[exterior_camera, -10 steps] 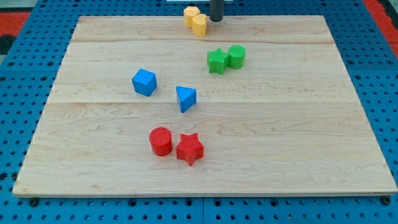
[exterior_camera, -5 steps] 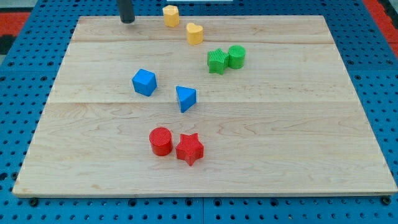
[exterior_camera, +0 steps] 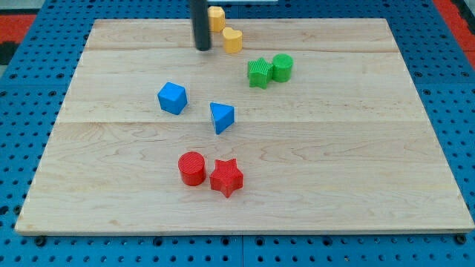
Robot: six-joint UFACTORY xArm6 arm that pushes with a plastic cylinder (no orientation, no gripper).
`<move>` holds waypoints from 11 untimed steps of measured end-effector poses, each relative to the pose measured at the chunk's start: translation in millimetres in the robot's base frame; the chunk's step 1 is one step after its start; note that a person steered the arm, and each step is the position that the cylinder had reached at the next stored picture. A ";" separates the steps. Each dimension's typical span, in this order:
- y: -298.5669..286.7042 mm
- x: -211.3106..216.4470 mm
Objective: Move the yellow blocks to the top center on the board
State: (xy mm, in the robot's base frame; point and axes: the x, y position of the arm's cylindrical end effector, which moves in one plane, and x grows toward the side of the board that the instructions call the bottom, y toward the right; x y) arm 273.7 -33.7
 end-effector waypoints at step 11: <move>-54.2 -14.2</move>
State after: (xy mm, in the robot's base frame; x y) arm 259.5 -87.9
